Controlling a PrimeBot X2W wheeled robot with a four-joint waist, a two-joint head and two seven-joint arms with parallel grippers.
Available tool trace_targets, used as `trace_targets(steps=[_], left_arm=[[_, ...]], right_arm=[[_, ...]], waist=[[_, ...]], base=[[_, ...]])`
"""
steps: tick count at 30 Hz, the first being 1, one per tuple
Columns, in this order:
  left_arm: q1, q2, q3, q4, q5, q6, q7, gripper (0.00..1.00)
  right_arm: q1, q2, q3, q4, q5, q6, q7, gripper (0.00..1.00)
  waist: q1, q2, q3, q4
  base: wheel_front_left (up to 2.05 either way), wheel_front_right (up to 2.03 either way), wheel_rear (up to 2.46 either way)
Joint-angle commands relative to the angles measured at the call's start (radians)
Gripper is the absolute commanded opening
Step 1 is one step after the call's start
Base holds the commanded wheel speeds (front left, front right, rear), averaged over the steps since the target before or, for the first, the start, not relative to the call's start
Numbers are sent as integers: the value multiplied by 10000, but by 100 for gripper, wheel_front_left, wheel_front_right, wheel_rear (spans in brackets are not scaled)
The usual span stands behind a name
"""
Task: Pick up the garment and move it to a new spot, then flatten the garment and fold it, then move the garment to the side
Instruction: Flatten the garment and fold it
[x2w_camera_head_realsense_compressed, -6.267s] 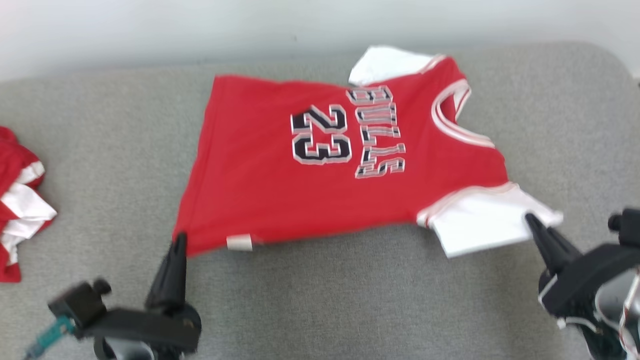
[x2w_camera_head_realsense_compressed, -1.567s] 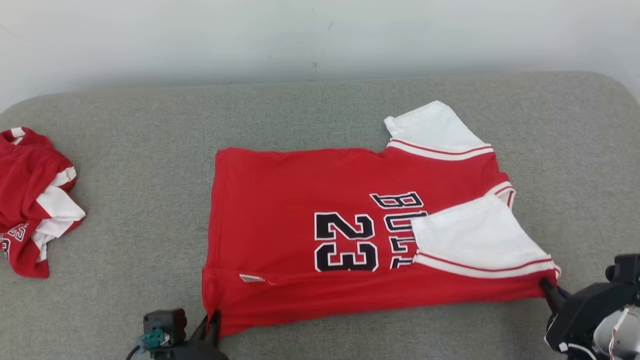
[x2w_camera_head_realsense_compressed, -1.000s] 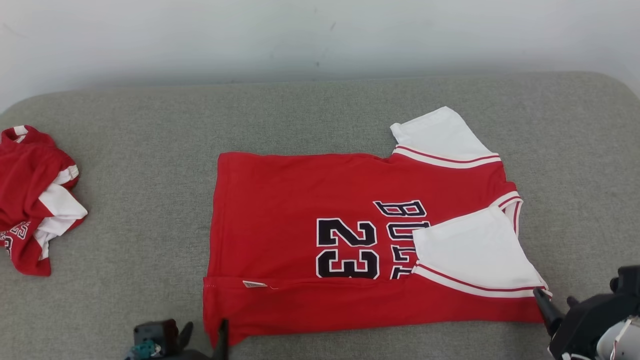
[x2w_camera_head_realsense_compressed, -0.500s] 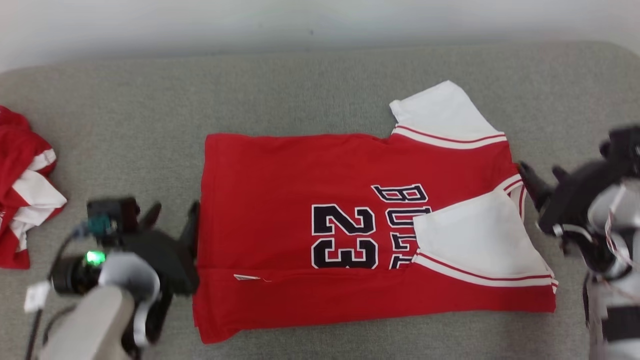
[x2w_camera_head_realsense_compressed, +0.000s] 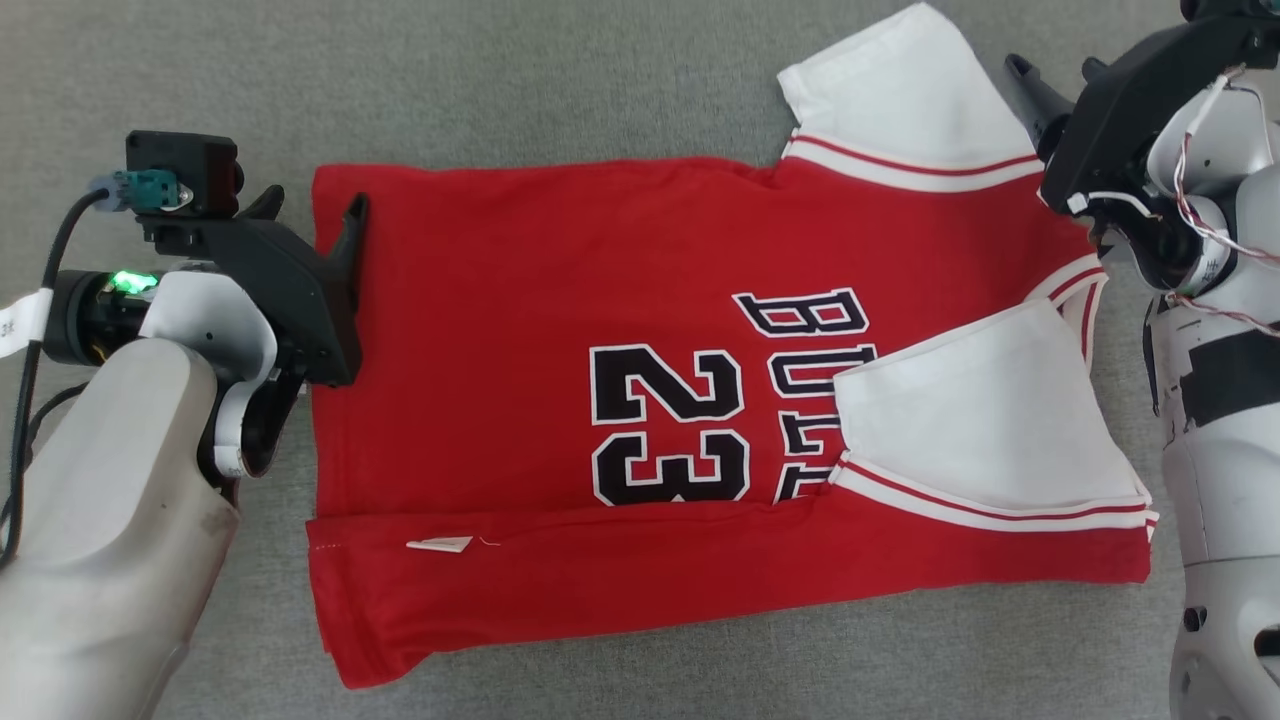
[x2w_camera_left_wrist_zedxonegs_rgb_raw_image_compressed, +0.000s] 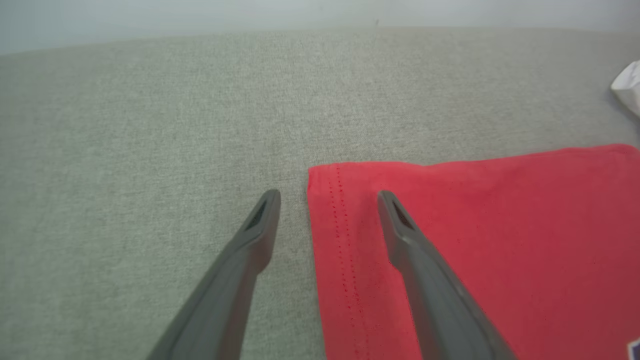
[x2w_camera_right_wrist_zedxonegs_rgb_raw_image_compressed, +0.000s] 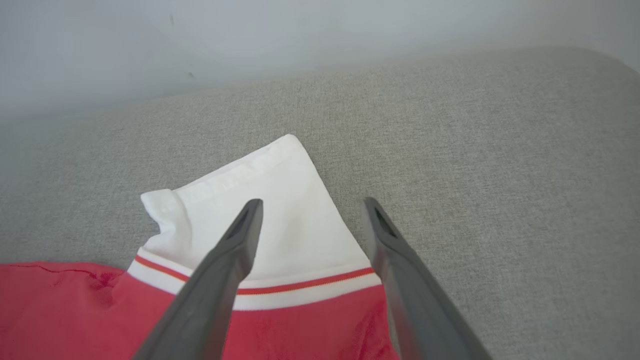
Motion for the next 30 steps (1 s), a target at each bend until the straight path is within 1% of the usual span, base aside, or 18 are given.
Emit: trace_targets(steps=[1, 4, 10, 16, 18, 19, 20, 21, 22, 27, 30], left_arm=[[-152, -29, -44, 132, 149, 23, -1, 100], [-300, -123, -109, 445, 189, 56, -7, 100], [-525, -120, -158, 930, 299, 126, -255, 100], [-866, -16, -435, 1413, 502, 43, 150, 100], [-997, 13, -536, 1508, 567, -45, 242, 100], [-1058, 14, -574, 1533, 578, -80, 299, 83], [-1099, 14, -629, 1574, 561, -177, 405, 31], [-1130, 6, -687, 1619, 514, -267, 534, 5], [-1133, -7, -747, 1685, 455, -357, 716, 0], [-1246, -11, -834, 1678, 164, -736, 1231, 0], [-1279, -23, -871, 1566, 92, -841, 1404, 0]], right_arm=[[-151, -41, 56, 216, -41, 3, -161, 100], [-494, -164, 260, 793, 1, 3, -491, 100], [-936, -331, 578, 1667, 138, 3, -911, 100], [-1463, -391, 768, 2369, 146, 3, -1191, 100], [-1633, -421, 911, 2585, 63, 3, -1240, 100], [-1722, -443, 978, 2683, 18, 3, -1239, 100], [-1802, -448, 1041, 2780, -7, 4, -1237, 100], [-1873, -450, 1078, 2861, -3, 3, -1256, 100], [-1966, -490, 1141, 2947, -88, 4, -1264, 100], [-2446, -738, 1383, 3278, -256, 3, -1310, 100], [-2671, -899, 1455, 3441, -232, 3, -1378, 100]], waist=[[-4, -2, 489, -143], [-4, -2, 534, -96], [-4, -2, 562, -82], [-4, -2, 680, -59], [-4, -2, 737, -44], [-4, -2, 782, -38], [-4, -2, 825, -34], [-4, -2, 867, -27], [-4, -2, 908, -18], [-4, -2, 1150, 112], [-4, -2, 1265, 256]], base=[[0, 0, 0], [0, 0, 0], [0, 0, 0], [0, 0, 0], [0, 0, 0], [0, 0, 0], [0, 0, 0], [0, 0, 0], [0, 0, 0], [0, 0, 0], [0, 0, 0]])
